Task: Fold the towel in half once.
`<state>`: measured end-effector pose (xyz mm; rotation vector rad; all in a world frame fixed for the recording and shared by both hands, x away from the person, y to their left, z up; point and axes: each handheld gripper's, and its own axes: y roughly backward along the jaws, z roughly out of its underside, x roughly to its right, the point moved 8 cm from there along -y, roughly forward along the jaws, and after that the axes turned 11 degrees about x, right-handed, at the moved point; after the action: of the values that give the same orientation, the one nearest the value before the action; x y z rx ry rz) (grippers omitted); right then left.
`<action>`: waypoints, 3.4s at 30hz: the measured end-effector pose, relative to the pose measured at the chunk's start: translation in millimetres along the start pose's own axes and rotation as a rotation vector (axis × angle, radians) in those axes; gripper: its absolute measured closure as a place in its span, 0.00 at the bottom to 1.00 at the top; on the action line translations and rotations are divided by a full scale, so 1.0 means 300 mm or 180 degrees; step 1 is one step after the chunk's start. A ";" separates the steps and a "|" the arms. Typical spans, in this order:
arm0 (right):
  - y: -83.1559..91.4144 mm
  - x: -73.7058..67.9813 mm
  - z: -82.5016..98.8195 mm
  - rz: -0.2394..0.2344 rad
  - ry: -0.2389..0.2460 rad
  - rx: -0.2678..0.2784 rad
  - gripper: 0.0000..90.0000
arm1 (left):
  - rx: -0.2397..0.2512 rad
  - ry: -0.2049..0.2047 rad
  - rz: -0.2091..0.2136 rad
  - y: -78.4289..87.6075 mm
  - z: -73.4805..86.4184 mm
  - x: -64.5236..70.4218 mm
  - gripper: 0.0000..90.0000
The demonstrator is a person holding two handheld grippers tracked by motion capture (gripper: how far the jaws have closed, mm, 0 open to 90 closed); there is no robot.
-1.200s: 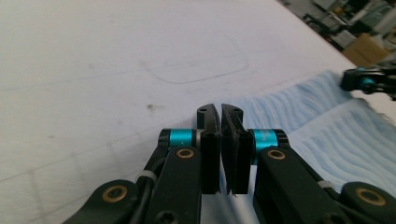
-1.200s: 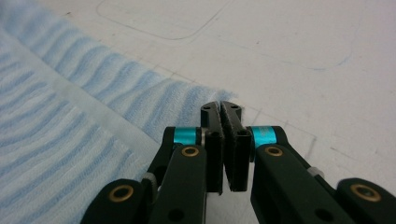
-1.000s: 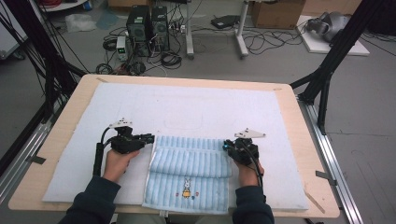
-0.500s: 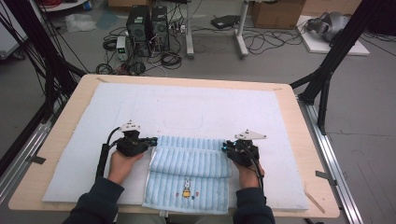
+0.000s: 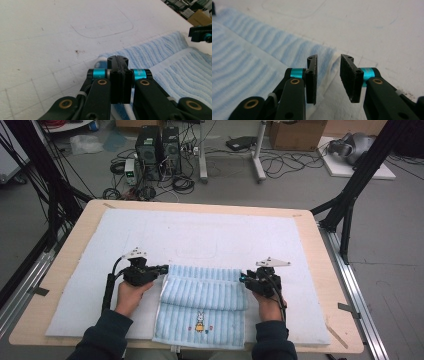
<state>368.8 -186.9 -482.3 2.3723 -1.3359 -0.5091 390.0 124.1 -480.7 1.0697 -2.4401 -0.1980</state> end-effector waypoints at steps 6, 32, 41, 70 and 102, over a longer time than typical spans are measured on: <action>-0.026 -0.012 0.020 -0.0125 0.0051 -0.0059 0.98 | 0.0061 -0.0006 0.0019 0.003 -0.008 -0.001 0.99; -0.093 0.069 -0.041 0.0314 -0.0098 0.0162 0.61 | 0.0104 0.0173 -0.0431 -0.067 -0.020 -0.111 0.54; -0.137 0.009 -0.009 0.0035 0.0144 -0.0115 0.94 | -0.0353 -0.0294 -0.0355 -0.110 0.011 -0.050 0.95; -0.169 0.155 -0.193 0.0282 0.0022 0.0378 0.57 | 0.0394 0.0031 -0.0190 -0.164 -0.191 -0.132 0.57; -0.127 0.124 -0.119 0.0075 0.0136 0.0007 0.90 | 0.0096 -0.0363 -0.0044 -0.176 -0.113 -0.044 0.96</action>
<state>431.9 -195.7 -474.7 2.3529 -1.3448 -0.4481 448.5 99.3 -472.0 1.1170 -2.5450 -0.2333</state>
